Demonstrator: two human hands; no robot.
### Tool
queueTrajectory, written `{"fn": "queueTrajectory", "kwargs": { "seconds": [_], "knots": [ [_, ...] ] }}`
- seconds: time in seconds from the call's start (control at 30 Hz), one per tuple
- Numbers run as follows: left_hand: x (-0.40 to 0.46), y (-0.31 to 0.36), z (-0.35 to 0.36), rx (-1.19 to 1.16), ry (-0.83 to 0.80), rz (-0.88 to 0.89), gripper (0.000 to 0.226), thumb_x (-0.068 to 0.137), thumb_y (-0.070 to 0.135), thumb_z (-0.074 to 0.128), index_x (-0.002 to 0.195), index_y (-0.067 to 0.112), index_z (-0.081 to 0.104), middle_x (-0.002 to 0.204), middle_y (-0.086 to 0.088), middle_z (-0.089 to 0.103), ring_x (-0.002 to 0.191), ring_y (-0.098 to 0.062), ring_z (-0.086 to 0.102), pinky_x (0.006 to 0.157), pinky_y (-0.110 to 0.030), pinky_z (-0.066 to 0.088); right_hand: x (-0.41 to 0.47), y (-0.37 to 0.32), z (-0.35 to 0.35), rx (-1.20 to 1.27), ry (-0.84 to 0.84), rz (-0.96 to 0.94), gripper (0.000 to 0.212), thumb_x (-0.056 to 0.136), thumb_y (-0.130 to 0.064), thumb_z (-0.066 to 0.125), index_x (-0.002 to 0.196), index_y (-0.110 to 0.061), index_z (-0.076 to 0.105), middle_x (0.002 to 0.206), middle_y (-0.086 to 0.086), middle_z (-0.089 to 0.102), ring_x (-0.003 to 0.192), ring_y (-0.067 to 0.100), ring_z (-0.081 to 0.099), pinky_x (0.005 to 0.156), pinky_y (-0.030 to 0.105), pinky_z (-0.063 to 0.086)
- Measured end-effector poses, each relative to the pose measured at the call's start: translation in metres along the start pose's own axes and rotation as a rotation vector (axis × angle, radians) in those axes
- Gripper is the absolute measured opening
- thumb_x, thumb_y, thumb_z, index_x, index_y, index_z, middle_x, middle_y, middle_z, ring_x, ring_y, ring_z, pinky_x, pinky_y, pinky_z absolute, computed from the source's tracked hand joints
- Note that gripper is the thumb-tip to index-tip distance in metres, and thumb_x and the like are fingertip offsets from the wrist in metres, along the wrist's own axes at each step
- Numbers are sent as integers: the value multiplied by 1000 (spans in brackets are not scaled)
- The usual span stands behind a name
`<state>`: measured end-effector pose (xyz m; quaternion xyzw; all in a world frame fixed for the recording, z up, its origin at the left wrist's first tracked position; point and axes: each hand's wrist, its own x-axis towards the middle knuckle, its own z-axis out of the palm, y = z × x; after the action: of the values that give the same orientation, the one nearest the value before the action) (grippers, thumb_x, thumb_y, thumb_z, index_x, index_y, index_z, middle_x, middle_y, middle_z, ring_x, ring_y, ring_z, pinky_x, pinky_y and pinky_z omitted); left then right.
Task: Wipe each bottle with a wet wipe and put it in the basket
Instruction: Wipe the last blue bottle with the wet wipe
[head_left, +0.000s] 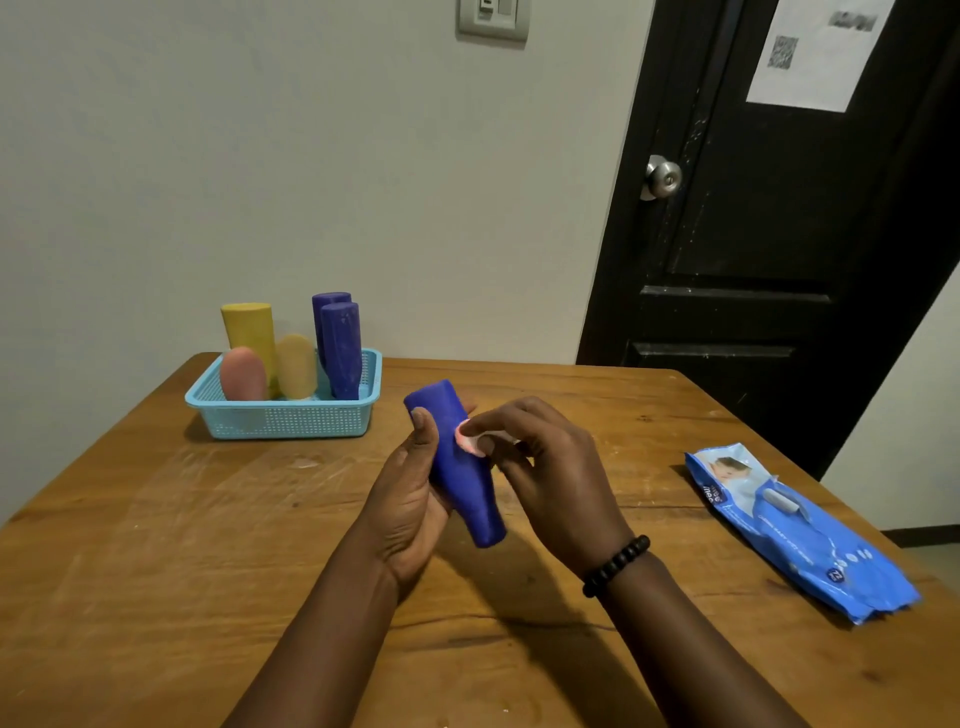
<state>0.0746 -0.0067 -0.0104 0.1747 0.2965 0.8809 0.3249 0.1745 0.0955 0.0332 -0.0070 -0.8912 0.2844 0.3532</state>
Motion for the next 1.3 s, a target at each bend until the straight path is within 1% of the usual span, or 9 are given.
{"fn": "queueTrajectory", "kwargs": {
  "seconds": [0.17, 0.33, 0.53, 0.6, 0.7, 0.9, 1.0, 1.1, 1.3],
  "knots": [
    [-4, 1, 4, -190, -57, -134, 50, 103, 34, 41, 140, 0, 46, 127, -21, 64, 117, -26, 65, 93, -42, 56, 16, -3, 12, -123, 60, -36, 20, 87, -14, 62, 105, -14, 69, 109, 1, 63, 94, 9, 58, 79, 15, 48],
    [-4, 0, 1, -129, -106, -129, 45, 100, 21, 52, 142, 5, 49, 141, -22, 55, 130, -29, 56, 98, -43, 52, 33, -6, 8, -87, 103, -29, 20, 87, -13, 61, 106, -14, 69, 110, 0, 64, 97, 7, 58, 82, 14, 49],
    [-5, -3, 1, 60, -29, -17, 36, 92, 26, 57, 122, 8, 65, 127, -18, 66, 117, -26, 64, 93, -40, 56, 19, -3, 6, -11, 32, -58, 21, 88, -7, 64, 106, -17, 70, 110, -5, 64, 99, 1, 58, 85, 12, 49],
    [-1, -2, -2, 44, -10, 11, 44, 81, 32, 73, 117, 8, 68, 125, -20, 66, 111, -26, 67, 88, -37, 59, 4, 0, 4, 82, 24, 5, 23, 87, -5, 65, 105, -18, 70, 109, -8, 65, 102, 0, 59, 85, 12, 49],
    [3, 0, -7, 30, 15, 42, 88, 49, 40, 97, 123, 8, 63, 119, -18, 70, 108, -25, 70, 83, -36, 60, -20, 7, -1, 147, -24, 59, 27, 86, 1, 65, 104, -19, 71, 108, -11, 65, 103, 0, 60, 81, 11, 49],
    [6, -2, -9, 62, 115, 72, 111, 30, 57, 97, 126, 14, 59, 101, -5, 75, 89, -17, 72, 72, -32, 59, -36, 10, -9, 186, -114, 90, 24, 89, -4, 65, 104, -21, 72, 104, -13, 67, 101, 3, 62, 80, 15, 50],
    [4, -4, -6, -21, 100, 44, 87, 43, 48, 97, 117, 14, 63, 96, -4, 73, 90, -16, 68, 75, -31, 59, -18, 2, -9, 150, 30, 65, 23, 89, -7, 64, 106, -22, 69, 108, -14, 64, 103, -1, 59, 83, 12, 49],
    [3, -6, -2, -22, 92, 48, 36, 83, 31, 67, 114, 14, 64, 100, -5, 70, 96, -16, 62, 85, -31, 52, 7, -7, -4, 59, 108, 13, 24, 88, -4, 65, 108, -18, 69, 109, -8, 64, 101, -2, 58, 84, 6, 45],
    [2, 1, 0, 86, 103, 67, 39, 89, 32, 57, 122, 13, 62, 105, -7, 71, 98, -17, 66, 88, -35, 53, 30, -9, 11, -81, 145, -30, 24, 87, -5, 66, 109, -16, 68, 109, -2, 65, 96, -3, 52, 81, 1, 41]
  ]
}}
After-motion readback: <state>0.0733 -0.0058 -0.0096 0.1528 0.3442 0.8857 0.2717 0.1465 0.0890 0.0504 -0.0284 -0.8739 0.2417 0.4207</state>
